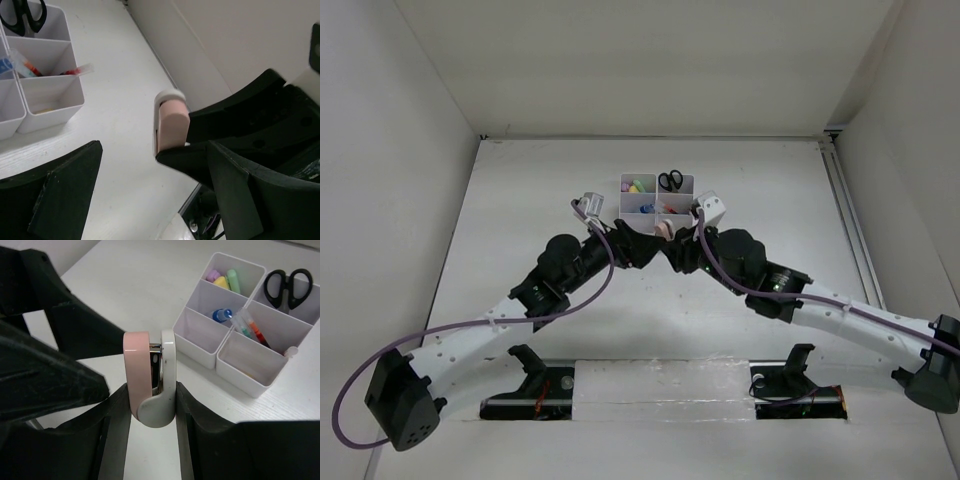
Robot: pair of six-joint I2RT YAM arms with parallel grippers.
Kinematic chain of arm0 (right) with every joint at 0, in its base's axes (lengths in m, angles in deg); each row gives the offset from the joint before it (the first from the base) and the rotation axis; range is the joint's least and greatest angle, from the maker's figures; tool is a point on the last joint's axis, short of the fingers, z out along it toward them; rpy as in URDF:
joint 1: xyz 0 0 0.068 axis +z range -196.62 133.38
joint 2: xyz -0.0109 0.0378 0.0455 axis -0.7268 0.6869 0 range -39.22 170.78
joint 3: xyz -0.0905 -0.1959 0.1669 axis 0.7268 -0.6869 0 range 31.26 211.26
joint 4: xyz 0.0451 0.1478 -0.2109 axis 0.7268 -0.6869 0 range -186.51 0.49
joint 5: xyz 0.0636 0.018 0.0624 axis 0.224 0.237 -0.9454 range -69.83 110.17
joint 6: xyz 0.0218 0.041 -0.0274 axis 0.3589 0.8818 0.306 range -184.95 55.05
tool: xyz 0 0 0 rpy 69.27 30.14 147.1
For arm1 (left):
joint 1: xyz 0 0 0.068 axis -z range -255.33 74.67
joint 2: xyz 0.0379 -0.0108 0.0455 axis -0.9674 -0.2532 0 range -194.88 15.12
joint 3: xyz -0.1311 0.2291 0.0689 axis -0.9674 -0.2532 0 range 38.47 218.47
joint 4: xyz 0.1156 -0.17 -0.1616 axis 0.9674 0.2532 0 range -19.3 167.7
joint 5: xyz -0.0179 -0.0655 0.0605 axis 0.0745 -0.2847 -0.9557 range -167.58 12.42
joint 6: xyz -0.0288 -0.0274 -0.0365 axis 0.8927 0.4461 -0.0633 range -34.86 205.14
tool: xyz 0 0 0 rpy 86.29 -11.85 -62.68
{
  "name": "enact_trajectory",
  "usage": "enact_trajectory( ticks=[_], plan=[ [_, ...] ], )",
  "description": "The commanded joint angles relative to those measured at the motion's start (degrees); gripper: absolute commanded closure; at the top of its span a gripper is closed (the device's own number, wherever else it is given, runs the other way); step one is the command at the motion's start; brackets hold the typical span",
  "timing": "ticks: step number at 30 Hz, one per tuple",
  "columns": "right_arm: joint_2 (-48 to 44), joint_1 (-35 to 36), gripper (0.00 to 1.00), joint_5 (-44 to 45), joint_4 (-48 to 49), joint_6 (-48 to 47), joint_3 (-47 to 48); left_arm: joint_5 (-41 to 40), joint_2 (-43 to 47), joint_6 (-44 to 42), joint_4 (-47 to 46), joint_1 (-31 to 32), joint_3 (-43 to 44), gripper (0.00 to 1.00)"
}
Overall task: Sort the stationery into containers
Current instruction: Pass the stationery from the right arm to the left
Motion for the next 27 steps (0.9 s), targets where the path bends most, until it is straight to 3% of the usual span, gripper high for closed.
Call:
enact_trajectory(
  ticks=[1, 6, 10, 14, 19, 21, 23, 24, 26, 27],
  plan=[
    [-0.79, 1.0, 1.0, -2.9, 4.87, 0.48, -0.13, 1.36, -0.9, 0.53, -5.44, 0.03, 3.62, 0.19],
    [-1.39, 1.6, 1.0, -4.91, 6.89, 0.48, -1.27, 0.75, -0.9, 1.05, -6.58, 0.03, 3.62, 0.19],
    [-2.45, 2.14, 1.0, -4.92, 8.03, 0.48, -1.27, 1.44, -2.92, 1.05, -7.2, 0.03, 3.62, 0.26],
    [-2.98, 2.14, 1.0, -3.87, 8.56, 0.48, -1.27, 1.98, -4.42, 1.67, -7.72, 0.03, 4.14, 0.51],
    [-2.98, 2.14, 1.0, -2.72, 9.09, 0.48, -1.27, 3.64, -6.17, 2.2, -8.87, 0.03, 4.14, 0.55],
    [-2.46, 2.14, 1.0, -2.19, 9.7, 0.48, -1.27, 3.65, -6.7, 2.2, -8.87, 0.03, 4.14, 0.62],
    [-2.46, 2.14, 1.0, -1.05, 9.7, 0.48, -1.27, 3.65, -7.23, 2.2, -8.87, 0.03, 4.67, 0.74],
    [-2.46, 2.14, 1.0, -1.05, 10.22, 0.48, -1.27, 3.65, -8.02, 2.2, -8.87, 0.03, 5.19, 0.96],
    [-1.93, 2.14, 1.0, -1.05, 10.23, -0.04, -1.27, 4.26, -9.77, 0.8, -8.87, 0.03, 5.89, 1.0],
    [-1.93, 2.14, 0.94, -1.05, 10.23, -0.05, -1.27, 4.26, -10.39, 0.27, -8.35, 0.03, 6.69, 1.0]
  ],
)
